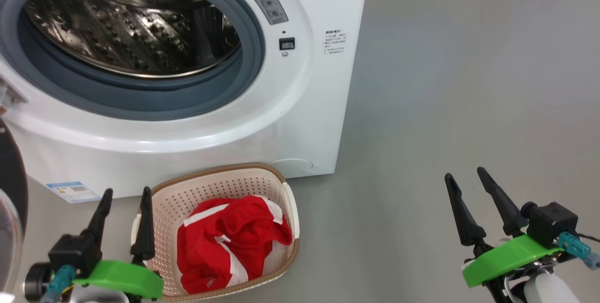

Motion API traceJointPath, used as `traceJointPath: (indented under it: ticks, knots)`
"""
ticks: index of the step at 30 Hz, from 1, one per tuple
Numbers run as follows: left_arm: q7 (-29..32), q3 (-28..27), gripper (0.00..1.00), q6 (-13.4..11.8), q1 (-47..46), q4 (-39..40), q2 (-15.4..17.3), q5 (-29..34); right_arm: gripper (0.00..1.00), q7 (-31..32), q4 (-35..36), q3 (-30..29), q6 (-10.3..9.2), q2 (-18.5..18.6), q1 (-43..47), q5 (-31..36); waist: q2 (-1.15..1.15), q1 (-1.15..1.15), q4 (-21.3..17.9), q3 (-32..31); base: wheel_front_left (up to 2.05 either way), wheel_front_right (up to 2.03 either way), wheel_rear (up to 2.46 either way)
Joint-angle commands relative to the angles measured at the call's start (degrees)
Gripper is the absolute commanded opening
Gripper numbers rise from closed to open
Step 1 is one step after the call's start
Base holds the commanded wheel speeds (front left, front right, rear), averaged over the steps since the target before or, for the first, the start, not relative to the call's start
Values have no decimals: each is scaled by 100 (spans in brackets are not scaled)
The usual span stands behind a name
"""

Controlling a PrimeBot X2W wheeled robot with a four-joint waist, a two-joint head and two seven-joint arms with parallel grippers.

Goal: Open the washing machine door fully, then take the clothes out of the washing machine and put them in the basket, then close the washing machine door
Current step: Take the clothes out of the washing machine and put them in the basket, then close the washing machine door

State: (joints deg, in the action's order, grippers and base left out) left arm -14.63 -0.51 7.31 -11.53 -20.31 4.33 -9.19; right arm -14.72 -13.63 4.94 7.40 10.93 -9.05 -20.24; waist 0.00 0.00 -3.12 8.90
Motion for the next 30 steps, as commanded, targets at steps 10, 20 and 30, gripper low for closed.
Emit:
traceJointPath:
  ticks: [10,20,30]
  knots:
    - [-37,-254,100,17,546,795,42,67,100,-28,221,73,9,115,281,24,0,0,23,-243,0,0,0]
    - [-37,-344,100,17,996,1241,-30,14,100,-28,272,38,9,119,401,33,0,0,-2,-319,0,0,0]
    - [-37,-314,100,17,1067,1336,-64,-31,100,-28,281,15,9,114,402,36,0,0,10,-339,0,0,0]
